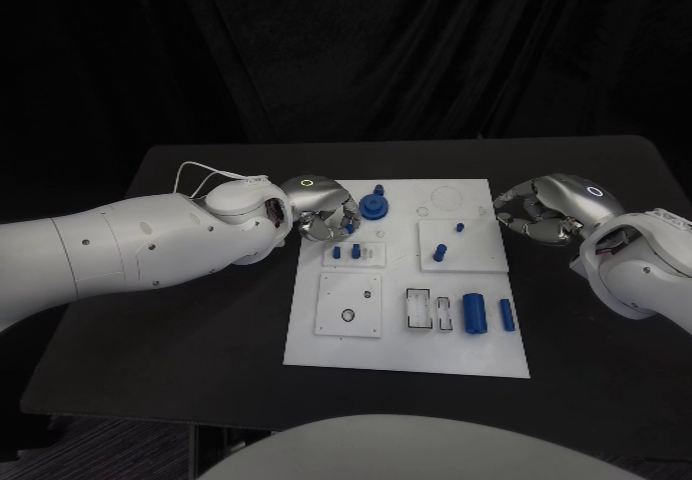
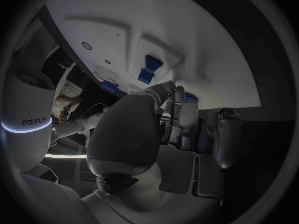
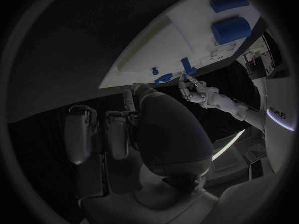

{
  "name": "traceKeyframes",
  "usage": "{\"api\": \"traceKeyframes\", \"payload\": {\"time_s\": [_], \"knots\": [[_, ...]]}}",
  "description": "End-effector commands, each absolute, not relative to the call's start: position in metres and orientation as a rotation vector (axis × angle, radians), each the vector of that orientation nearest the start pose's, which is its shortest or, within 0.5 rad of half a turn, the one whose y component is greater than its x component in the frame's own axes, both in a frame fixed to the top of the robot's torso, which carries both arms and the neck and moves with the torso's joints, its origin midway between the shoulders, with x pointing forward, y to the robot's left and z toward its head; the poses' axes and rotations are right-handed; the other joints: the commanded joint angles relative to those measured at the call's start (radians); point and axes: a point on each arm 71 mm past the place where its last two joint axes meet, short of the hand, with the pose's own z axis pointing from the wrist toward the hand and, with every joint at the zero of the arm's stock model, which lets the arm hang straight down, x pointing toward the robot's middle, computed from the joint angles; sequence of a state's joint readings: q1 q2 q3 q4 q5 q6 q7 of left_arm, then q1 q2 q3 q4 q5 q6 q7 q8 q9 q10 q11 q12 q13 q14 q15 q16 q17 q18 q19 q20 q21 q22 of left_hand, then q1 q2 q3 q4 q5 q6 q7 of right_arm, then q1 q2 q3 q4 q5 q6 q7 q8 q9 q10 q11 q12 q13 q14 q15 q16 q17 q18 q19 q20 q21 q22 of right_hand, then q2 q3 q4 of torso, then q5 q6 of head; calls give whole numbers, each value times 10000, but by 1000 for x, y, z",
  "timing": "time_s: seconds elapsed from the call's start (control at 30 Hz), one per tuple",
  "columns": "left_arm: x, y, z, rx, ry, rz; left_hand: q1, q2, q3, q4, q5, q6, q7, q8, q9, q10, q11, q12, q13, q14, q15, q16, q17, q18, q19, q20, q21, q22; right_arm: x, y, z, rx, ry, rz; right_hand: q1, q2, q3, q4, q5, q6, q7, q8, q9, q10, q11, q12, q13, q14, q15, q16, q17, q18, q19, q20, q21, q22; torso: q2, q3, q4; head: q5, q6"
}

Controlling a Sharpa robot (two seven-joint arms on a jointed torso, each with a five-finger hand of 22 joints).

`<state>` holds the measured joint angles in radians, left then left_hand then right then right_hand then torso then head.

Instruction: Assemble the parts on the task board

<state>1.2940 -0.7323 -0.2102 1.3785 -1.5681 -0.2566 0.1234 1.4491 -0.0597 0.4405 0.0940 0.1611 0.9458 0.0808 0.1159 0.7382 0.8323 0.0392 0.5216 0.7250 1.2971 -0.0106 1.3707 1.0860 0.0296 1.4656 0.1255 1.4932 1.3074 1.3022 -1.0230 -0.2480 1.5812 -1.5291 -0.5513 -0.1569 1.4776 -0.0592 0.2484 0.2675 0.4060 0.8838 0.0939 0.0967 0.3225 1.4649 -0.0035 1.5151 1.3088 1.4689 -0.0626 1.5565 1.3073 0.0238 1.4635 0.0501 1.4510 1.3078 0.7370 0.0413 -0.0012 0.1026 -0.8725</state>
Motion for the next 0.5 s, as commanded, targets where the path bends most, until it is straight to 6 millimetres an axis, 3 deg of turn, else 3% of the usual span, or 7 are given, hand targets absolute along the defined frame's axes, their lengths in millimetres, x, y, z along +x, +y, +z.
{"api": "traceKeyframes", "payload": {"time_s": [0.03, 0.5], "knots": [[493, 172, -211, 5618, 16984, -6943, -120, 20, -18, 54, -30, 100, 49, 37, 391, 72, -5, -35, -9, -61, -13, -46, -12, -36, 169, -53, -59, 2288, 461, -280, -191, -1272, 15437, 4294, -74, -46, 12, 24, 48, 69, -22, -39, -16, 476, -23, -64, 2002, 985, -51, -3, 2522, 61, 504, -66, -11, 2236, 1, -1, 0, -9, -2], [494, 171, -211, 5538, 16834, -6926, -102, 55, -10, 46, 1, 109, 53, 32, 396, 98, -6, -40, -13, -80, -6, -58, -35, -34, 161, -49, -67, 2285, 461, -281, -191, -1258, 15473, 4265, -74, -46, 12, 24, 48, 69, -22, -39, -16, 476, -23, -64, 2002, 985, -51, -3, 2522, 61, 504, -66, -11, 2236, -2, 3, -5, -22, -2]]}}
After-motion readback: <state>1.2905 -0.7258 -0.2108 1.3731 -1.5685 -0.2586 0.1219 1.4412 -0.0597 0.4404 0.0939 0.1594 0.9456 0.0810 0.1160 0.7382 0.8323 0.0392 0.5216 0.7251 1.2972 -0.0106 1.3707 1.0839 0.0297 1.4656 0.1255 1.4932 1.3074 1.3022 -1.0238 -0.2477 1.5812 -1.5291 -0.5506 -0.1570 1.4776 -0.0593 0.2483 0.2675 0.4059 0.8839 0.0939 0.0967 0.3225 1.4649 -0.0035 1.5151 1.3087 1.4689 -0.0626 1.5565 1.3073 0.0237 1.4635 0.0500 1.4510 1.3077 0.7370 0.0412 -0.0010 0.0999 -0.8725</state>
